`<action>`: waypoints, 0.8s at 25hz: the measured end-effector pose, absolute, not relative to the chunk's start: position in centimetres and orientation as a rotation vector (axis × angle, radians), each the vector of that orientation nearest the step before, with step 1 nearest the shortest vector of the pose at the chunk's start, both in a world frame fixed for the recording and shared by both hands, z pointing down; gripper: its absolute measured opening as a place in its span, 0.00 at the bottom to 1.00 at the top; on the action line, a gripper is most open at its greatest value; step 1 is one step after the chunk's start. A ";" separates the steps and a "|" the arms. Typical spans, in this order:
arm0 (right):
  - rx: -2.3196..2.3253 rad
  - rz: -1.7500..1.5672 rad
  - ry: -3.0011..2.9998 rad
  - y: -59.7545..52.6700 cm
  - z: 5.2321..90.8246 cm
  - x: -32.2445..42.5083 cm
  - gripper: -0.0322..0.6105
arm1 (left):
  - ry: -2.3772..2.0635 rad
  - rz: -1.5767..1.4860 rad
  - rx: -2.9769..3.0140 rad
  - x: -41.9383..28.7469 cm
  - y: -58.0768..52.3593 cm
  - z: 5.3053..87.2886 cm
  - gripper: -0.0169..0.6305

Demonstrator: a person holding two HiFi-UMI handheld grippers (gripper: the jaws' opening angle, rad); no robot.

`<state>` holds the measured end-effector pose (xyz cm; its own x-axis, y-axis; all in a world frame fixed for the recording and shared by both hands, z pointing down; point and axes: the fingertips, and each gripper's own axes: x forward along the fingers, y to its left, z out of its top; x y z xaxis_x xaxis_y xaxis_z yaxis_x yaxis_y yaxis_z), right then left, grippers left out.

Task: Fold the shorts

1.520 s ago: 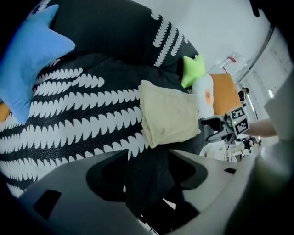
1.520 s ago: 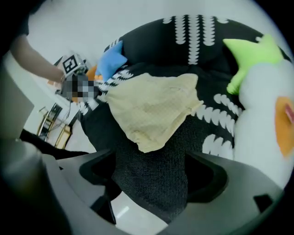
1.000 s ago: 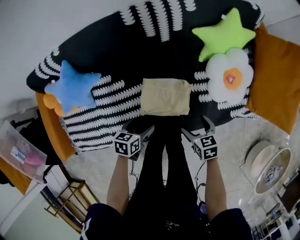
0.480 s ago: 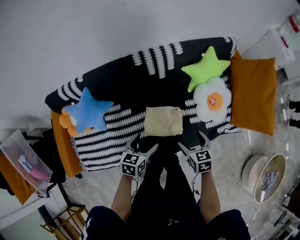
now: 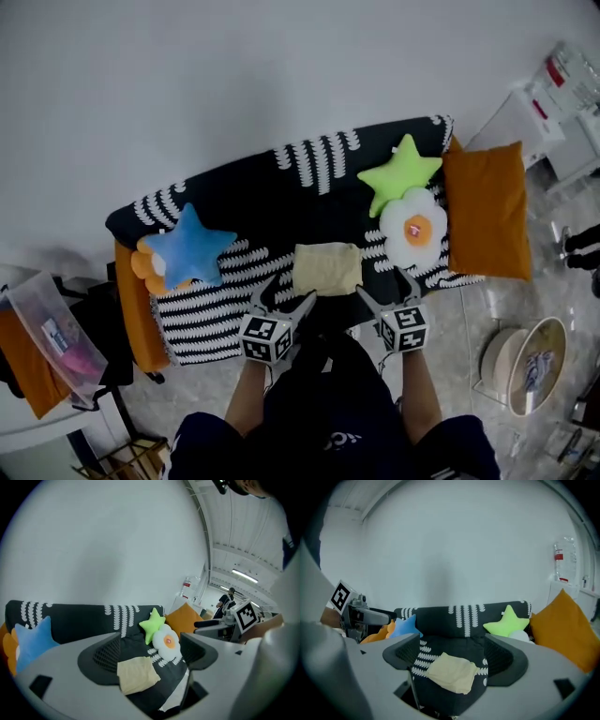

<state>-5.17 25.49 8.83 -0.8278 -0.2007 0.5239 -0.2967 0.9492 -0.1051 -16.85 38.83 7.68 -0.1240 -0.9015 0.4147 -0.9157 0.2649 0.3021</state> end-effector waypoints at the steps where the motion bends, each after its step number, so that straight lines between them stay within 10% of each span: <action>1: 0.376 0.238 -2.597 25.4 7.8 -5.3 0.72 | -2.038 0.044 1.651 -17.0 38.7 6.9 0.62; 20: 0.466 -0.094 -2.803 26.4 -5.1 -6.3 0.71 | -2.277 0.017 1.834 -19.0 40.8 -4.6 0.61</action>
<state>-6.33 26.38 -5.07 -0.9032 -0.3258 0.2796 -0.3063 0.9453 0.1122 -19.01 40.76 -4.60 -0.1991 -0.9641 0.1756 -0.9667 0.2227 0.1263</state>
